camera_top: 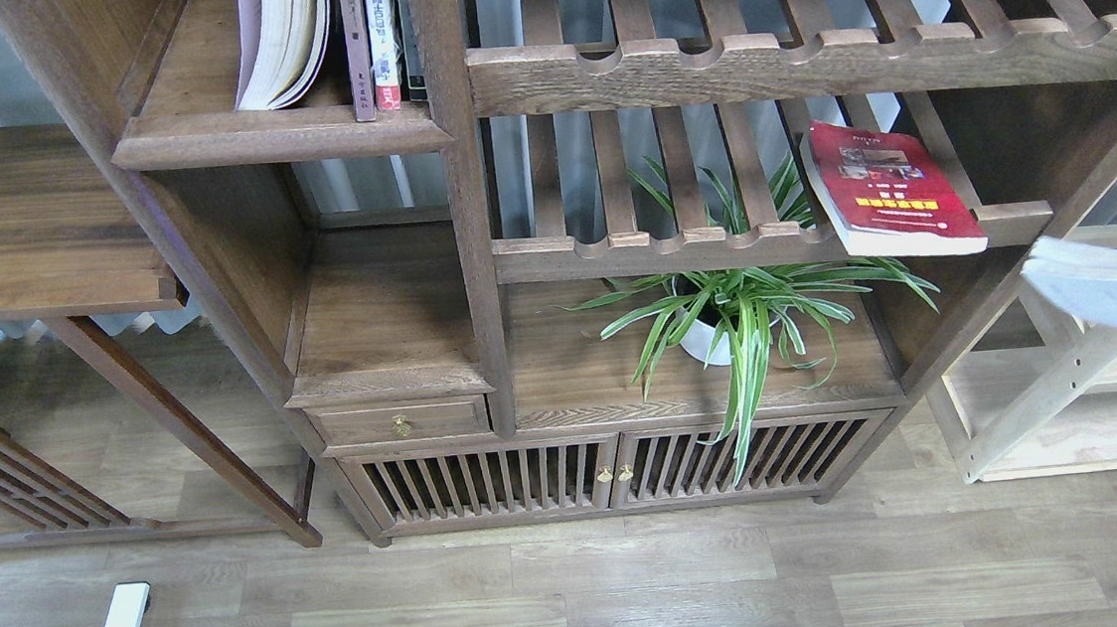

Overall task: Organize books on shelf
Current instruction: 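Lower the held book down toward the floor in front of the shelf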

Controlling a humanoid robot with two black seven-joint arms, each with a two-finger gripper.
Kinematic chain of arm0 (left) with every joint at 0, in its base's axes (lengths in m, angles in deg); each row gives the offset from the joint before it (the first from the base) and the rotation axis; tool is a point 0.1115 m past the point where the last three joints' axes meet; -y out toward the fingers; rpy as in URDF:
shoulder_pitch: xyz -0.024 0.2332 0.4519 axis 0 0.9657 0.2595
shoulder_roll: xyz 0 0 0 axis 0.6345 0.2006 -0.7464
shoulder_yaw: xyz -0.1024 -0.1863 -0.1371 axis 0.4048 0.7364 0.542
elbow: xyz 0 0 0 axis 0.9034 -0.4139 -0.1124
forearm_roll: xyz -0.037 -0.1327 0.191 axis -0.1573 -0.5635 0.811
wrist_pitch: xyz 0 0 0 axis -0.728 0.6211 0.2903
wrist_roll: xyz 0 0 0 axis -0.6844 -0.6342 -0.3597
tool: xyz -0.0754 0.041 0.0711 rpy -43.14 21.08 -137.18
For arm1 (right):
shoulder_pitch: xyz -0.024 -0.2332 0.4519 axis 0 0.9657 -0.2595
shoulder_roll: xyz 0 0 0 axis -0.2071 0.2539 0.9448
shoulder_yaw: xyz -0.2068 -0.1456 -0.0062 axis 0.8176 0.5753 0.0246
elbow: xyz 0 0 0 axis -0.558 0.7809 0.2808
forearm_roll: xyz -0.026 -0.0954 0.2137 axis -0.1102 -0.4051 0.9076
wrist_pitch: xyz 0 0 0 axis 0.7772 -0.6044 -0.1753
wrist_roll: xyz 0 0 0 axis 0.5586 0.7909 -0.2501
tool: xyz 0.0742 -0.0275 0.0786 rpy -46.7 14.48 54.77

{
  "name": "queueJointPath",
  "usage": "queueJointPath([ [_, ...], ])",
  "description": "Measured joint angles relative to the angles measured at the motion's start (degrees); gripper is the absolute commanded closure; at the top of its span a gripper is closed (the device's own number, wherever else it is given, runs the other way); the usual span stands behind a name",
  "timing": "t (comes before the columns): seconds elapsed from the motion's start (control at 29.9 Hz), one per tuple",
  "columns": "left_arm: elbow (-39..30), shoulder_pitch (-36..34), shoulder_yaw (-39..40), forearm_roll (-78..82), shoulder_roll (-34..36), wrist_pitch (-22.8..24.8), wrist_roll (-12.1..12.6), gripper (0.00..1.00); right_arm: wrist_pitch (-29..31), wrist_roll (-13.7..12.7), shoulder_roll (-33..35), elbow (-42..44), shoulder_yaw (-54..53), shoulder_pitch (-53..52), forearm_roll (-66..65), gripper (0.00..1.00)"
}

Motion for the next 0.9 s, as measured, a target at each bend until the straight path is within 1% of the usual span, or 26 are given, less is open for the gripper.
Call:
queueJointPath([
  [0.17,0.1,0.1,0.0,0.0,-0.2,0.0,-0.1,0.10,-2.3,0.0,0.0,1.0,5.1,-0.5,0.7,0.97],
  [0.47,2.2,0.1,0.0,0.0,-2.4,0.0,0.0,0.10,-11.1,0.0,-0.2,2.8,15.0,-0.7,10.2,0.96],
  [0.53,3.0,0.2,0.0,0.0,-3.0,0.0,0.0,0.10,-12.8,0.0,-1.6,3.1,16.3,-0.7,12.4,0.96],
  [0.7,6.1,0.3,-0.1,0.0,-5.2,0.5,0.0,0.10,-15.9,0.0,-7.9,4.1,18.3,0.0,17.5,0.96],
  [0.9,8.0,0.4,-0.5,0.0,-6.6,0.8,-0.1,0.10,-19.0,0.0,-15.4,6.2,18.5,4.7,21.7,0.96],
])
